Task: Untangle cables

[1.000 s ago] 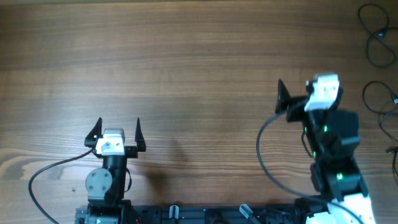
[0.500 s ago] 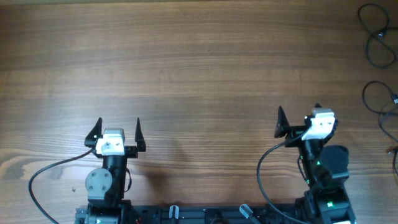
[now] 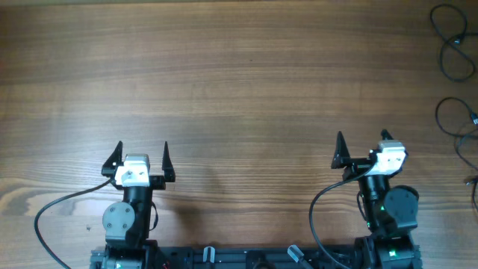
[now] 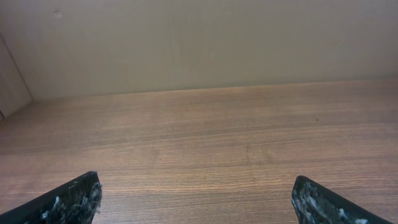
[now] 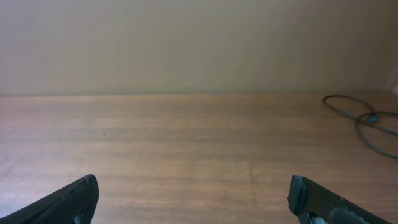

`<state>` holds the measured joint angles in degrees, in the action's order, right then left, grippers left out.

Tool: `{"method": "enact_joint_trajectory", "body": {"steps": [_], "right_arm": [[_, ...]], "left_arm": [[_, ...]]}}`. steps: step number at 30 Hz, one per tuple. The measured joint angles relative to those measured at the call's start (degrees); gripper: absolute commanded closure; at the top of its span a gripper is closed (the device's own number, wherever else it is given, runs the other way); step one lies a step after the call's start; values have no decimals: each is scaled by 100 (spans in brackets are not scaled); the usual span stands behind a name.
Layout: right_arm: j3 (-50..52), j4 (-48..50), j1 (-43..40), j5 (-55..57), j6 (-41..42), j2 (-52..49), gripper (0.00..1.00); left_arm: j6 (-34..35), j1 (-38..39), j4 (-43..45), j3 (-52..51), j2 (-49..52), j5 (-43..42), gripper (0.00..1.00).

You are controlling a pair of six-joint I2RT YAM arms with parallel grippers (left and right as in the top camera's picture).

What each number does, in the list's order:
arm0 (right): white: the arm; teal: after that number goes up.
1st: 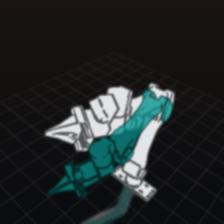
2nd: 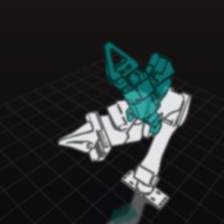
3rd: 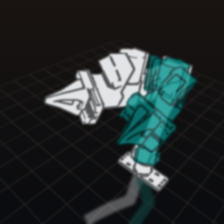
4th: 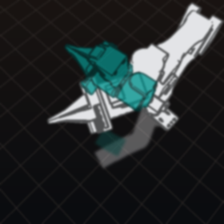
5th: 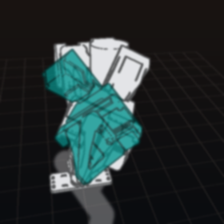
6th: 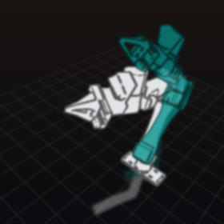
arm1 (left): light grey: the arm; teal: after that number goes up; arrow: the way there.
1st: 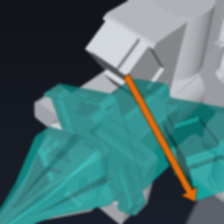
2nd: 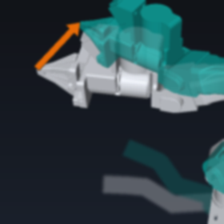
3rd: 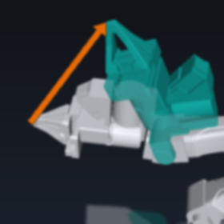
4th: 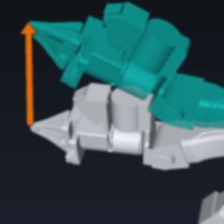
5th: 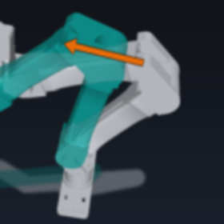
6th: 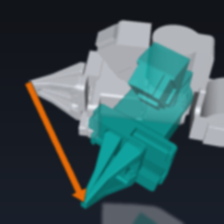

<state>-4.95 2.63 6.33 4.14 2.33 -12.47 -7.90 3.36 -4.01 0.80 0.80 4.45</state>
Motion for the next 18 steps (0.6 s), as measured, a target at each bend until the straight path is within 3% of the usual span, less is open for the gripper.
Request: {"method": "enact_joint_trajectory", "body": {"steps": [18], "right_arm": [[343, 175, -313, -162, 0, 551, 0]], "left_arm": [[0, 0, 0, 0, 0, -2, 0]]}}
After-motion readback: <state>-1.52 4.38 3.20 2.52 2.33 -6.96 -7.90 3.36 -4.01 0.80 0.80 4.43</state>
